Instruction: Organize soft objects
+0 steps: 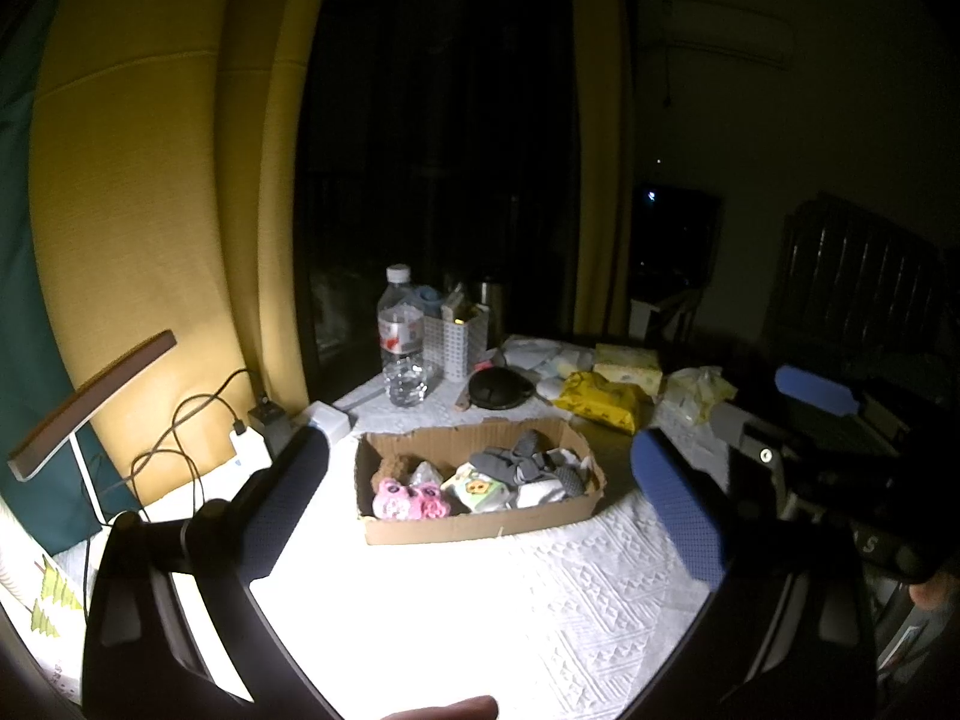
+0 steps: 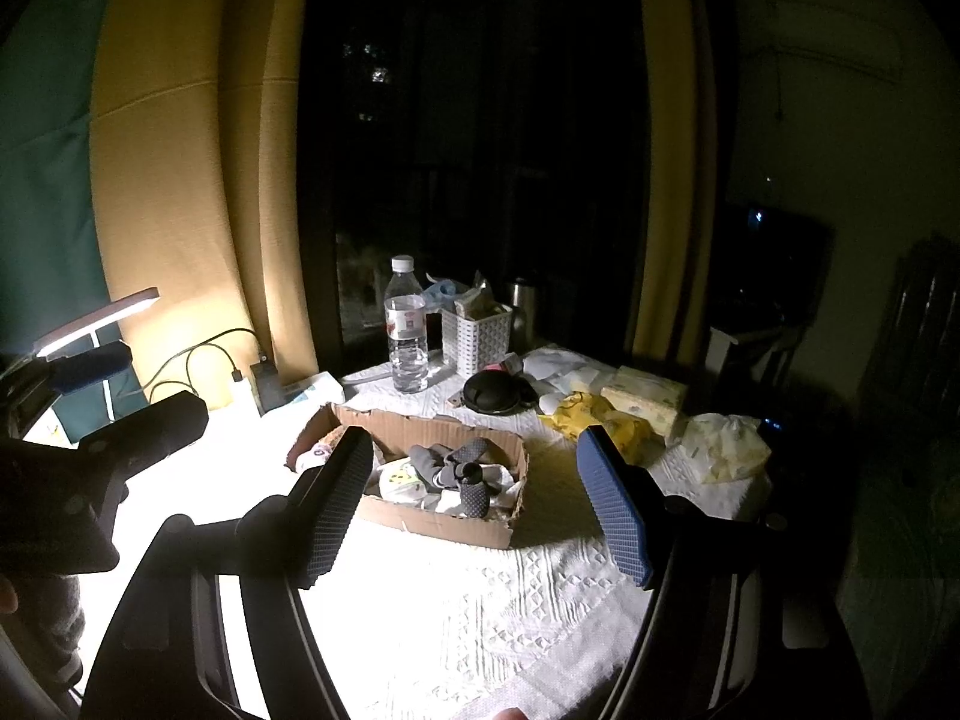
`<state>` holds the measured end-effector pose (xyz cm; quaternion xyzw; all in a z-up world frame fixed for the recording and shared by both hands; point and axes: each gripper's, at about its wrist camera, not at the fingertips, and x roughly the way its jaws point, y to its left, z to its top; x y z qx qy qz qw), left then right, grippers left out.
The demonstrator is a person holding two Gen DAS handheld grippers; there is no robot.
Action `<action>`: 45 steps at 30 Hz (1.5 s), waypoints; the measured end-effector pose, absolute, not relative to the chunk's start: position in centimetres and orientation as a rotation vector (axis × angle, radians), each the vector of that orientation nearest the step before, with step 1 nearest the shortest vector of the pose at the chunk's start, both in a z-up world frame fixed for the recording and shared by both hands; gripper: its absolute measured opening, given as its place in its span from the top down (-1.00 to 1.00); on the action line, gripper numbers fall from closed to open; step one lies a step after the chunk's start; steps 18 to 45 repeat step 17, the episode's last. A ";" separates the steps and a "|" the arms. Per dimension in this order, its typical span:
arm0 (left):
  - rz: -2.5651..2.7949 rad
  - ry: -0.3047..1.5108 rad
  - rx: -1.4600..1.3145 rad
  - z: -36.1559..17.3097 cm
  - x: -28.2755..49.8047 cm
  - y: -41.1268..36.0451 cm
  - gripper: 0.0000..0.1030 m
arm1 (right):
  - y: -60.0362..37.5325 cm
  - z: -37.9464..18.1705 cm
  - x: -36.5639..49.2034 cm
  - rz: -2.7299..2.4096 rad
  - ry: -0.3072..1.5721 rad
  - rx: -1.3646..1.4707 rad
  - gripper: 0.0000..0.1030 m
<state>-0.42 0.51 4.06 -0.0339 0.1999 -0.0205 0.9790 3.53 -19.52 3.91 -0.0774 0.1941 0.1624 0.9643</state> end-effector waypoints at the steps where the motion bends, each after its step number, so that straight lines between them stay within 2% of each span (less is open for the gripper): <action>1: -0.041 0.402 -0.068 4.1 -0.5 0.5 -0.98 | -19.5 3.9 3.6 0.329 0.393 -0.156 -0.43; 45: -0.051 0.408 -0.067 3.6 -0.1 0.0 -0.98 | -19.6 3.1 4.1 0.328 0.410 -0.149 -0.43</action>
